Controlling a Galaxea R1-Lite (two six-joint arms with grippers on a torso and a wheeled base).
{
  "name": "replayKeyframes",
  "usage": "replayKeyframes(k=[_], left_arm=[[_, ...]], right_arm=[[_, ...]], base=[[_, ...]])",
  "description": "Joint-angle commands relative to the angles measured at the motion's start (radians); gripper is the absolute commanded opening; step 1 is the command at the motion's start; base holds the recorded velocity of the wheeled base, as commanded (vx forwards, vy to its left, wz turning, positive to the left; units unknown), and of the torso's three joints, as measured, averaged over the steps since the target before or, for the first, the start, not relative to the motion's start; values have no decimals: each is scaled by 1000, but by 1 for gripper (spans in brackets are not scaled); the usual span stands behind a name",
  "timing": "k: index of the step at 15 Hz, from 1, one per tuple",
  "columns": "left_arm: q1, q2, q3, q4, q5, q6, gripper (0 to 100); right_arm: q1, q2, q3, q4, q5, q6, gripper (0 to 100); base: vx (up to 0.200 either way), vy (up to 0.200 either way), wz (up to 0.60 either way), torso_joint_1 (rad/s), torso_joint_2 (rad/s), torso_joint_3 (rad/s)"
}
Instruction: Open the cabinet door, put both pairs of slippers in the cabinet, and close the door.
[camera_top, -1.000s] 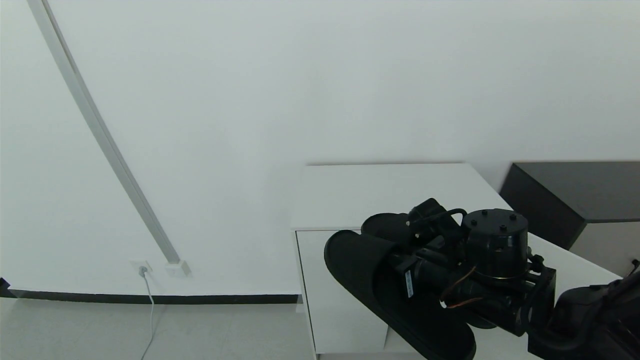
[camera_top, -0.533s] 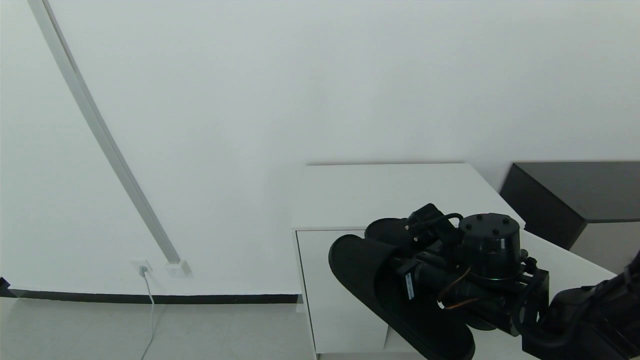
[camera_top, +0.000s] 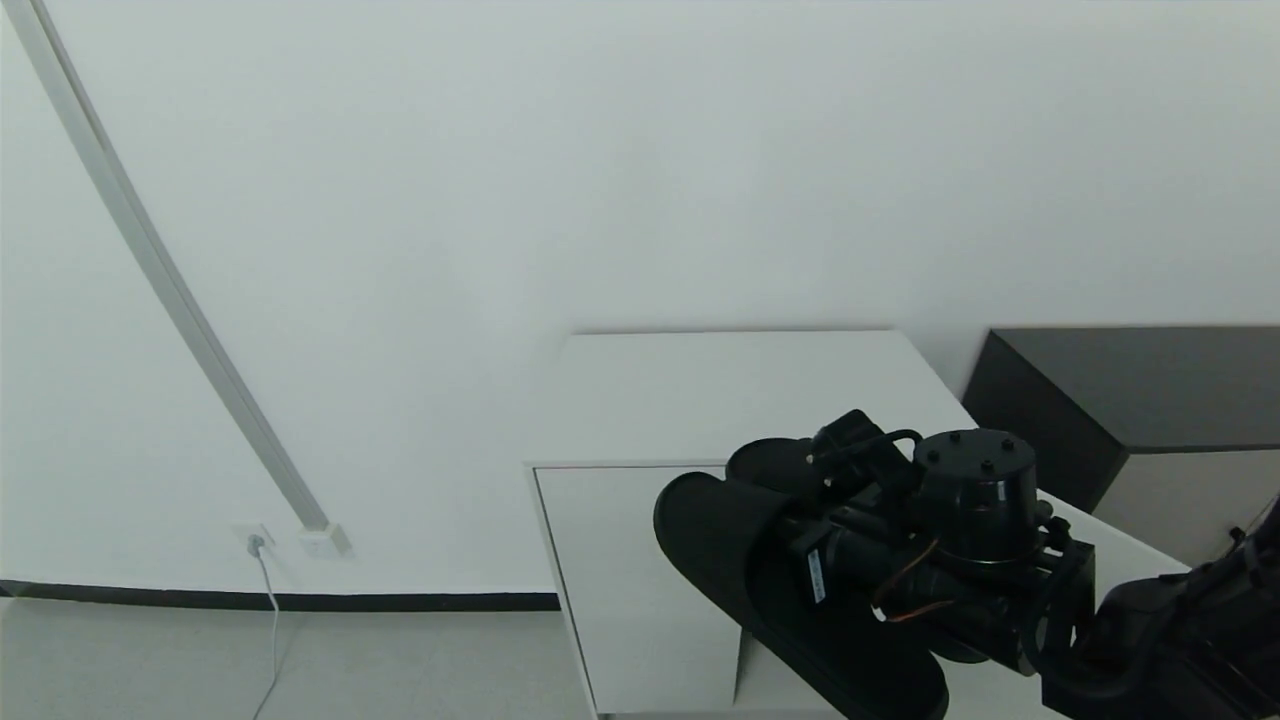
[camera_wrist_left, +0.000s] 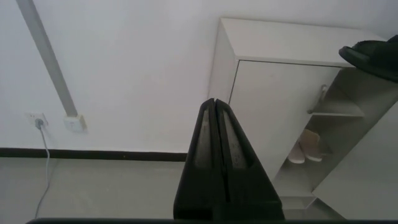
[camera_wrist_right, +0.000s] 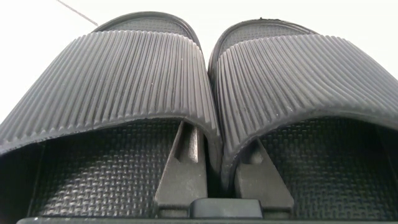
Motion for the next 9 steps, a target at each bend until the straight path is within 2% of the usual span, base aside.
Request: replayKeyframes(k=[1, 9], left_arm=[[0, 1, 0, 0, 0, 0, 0], [0, 1, 0, 0, 0, 0, 0]], right_arm=[[0, 1, 1, 0, -1, -1, 0], [0, 3, 1, 0, -1, -1, 0]], base=[[0, -200, 0, -2, 2, -2], [0, -200, 0, 4, 2, 2]])
